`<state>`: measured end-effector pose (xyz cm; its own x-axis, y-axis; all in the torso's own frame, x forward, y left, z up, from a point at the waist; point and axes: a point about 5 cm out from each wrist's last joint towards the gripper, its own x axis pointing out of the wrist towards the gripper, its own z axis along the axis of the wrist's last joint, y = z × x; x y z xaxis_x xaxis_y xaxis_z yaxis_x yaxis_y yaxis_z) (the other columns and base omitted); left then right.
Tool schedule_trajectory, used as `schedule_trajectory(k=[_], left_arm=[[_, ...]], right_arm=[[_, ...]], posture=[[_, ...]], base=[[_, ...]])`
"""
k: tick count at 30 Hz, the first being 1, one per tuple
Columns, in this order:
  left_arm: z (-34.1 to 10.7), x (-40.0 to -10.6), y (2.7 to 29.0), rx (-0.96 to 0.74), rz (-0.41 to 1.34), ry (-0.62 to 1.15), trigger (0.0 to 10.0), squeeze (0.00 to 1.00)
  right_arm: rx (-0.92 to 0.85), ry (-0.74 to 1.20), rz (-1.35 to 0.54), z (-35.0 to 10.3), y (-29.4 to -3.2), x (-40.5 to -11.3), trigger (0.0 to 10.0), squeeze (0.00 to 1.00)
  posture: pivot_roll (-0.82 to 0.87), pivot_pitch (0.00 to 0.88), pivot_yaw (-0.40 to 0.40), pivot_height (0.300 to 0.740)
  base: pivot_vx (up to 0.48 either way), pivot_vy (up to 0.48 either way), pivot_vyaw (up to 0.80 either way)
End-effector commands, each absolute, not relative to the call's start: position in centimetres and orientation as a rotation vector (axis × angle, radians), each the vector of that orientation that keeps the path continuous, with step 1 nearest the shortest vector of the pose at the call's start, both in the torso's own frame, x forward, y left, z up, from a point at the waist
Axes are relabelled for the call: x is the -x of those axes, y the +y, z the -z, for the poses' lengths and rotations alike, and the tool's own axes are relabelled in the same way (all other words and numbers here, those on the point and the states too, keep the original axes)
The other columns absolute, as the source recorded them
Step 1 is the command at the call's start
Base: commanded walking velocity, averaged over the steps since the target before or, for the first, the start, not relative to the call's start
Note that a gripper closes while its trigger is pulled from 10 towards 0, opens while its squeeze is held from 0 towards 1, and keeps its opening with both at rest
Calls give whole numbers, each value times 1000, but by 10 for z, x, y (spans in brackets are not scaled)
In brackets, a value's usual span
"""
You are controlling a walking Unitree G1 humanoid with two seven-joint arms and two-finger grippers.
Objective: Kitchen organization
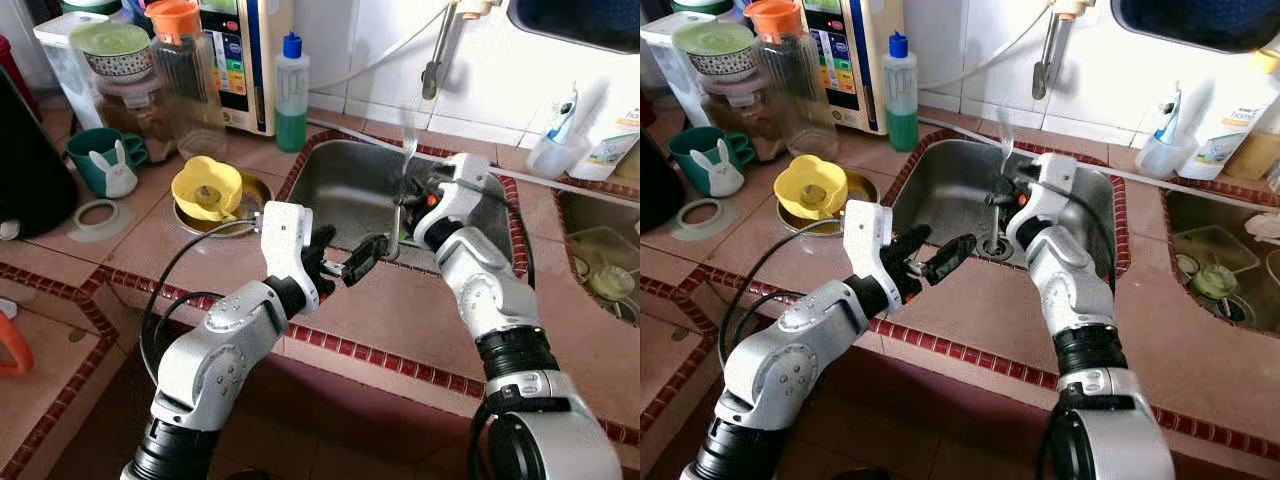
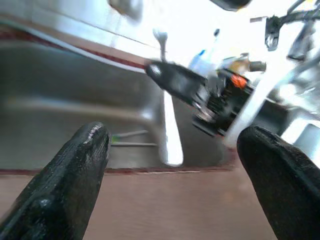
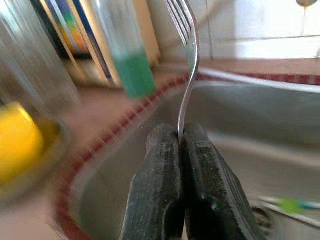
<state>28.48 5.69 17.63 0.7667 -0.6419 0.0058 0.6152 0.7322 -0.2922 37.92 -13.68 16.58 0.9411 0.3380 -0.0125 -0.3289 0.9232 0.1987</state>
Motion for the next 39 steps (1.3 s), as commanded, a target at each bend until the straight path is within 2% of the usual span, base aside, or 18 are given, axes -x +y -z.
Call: schedule_trajectory(k=[1,8,13,21,22,23,24,25,26,27,28,39], left_arm=[[-177,-287,58,243,661,70,10000,1000],[-174,-289,62,242,653,76,10000,1000],[-154,-283,64,97,662,80,10000,1000],[-130,-279,70,1,662,106,10000,1000],[-130,-278,69,-4,664,103,10000,1000],[-129,-277,68,-12,666,93,10000,1000],[-129,-277,68,-12,666,93,10000,1000],[-129,-277,68,-11,666,86,10000,1000],[-129,-276,67,-9,667,83,10000,1000],[-129,-276,66,-8,669,80,10000,1000],[-129,-275,65,-7,672,75,10000,1000],[-128,-273,60,-26,693,48,10000,1000]], right_arm=[[-133,23,-329,-173,-139,-384,0,0],[-95,37,-280,-166,-146,-388,0,0],[94,124,-148,-149,-169,-391,0,0],[180,225,-43,-136,-188,-389,0,0],[188,230,-49,-134,-188,-389,392,0],[223,255,-53,-129,-188,-387,4157,0],[223,255,-53,-129,-188,-387,4157,0],[229,271,-57,-126,-188,-387,8784,0],[230,279,-61,-124,-187,-386,10000,0],[228,286,-62,-123,-187,-386,10000,871],[220,295,-69,-122,-186,-386,10000,1000],[192,298,-116,-123,-179,-388,10000,1000]], posture=[[139,50,-34,740],[143,58,-31,740],[150,60,-28,740],[147,64,-26,740],[147,65,-25,740],[147,65,-25,740],[147,65,-25,740],[147,68,-26,740],[148,67,-27,740],[147,68,-27,740],[147,68,-28,740],[146,62,-47,740]], base=[[0,0,0],[0,0,0],[0,0,0],[0,0,0],[0,0,0],[0,0,0],[0,0,0],[0,0,0],[0,0,0],[0,0,0],[0,0,0],[0,0,0]])
